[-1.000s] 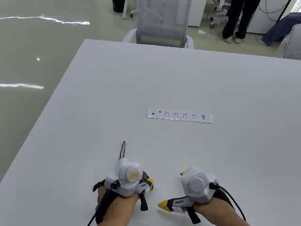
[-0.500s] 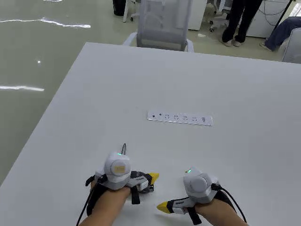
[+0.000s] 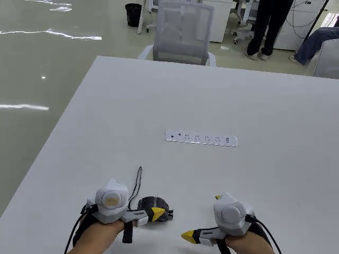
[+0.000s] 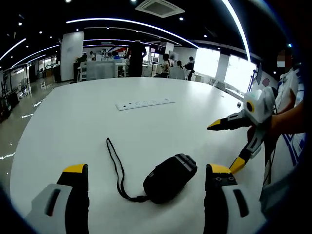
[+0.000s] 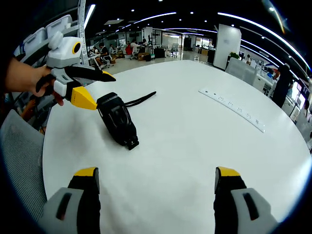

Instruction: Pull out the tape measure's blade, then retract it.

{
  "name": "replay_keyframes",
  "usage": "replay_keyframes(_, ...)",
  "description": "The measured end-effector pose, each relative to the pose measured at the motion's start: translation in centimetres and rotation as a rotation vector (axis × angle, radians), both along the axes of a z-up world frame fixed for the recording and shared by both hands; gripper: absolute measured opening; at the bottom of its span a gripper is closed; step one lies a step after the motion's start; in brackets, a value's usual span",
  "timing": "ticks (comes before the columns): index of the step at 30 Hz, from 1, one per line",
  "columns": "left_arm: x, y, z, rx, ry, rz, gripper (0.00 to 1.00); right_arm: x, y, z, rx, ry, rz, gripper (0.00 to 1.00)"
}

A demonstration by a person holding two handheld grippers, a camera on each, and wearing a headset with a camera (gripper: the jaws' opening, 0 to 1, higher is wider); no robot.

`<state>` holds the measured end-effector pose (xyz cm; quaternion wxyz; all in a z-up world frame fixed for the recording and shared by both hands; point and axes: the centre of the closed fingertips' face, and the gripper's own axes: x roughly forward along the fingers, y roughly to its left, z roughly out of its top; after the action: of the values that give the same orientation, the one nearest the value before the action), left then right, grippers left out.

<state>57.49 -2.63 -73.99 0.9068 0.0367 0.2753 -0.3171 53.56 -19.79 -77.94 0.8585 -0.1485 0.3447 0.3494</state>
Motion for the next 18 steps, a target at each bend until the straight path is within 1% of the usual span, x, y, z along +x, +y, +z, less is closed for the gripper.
replay_keyframes(1,-0.3,0.4,0.2,0.003,-0.006,-0.005,0.99,-0.3,-0.1,0.1,-0.003,-0.007,0.001,1.0)
replay_keyframes(3,-0.7,0.9,0.3,0.002,-0.008,-0.009,0.99,-0.6,-0.2,0.4,-0.002,-0.015,-0.001,1.0)
replay_keyframes(5,-1.1,1.5,0.4,-0.012,-0.004,-0.016,0.99,-0.9,-0.4,0.7,0.003,-0.023,-0.008,1.0)
replay_keyframes(9,-2.1,2.3,1.1,-0.053,0.004,-0.022,0.99,-1.7,-0.8,1.0,0.017,-0.028,-0.025,1.0)
replay_keyframes(12,-2.9,2.7,1.1,-0.062,0.016,-0.044,0.99,-2.1,-1.2,1.4,0.02,-0.052,-0.031,1.0)
replay_keyframes(14,-3.4,3.0,1.3,-0.062,0.01,-0.06,0.99,-2.4,-1.7,1.5,0.032,-0.047,-0.051,1.0)
replay_keyframes(18,-4.2,3.9,1.7,-0.07,0.004,-0.062,0.99,-2.8,-2.5,2.3,0.054,-0.06,-0.084,1.0)
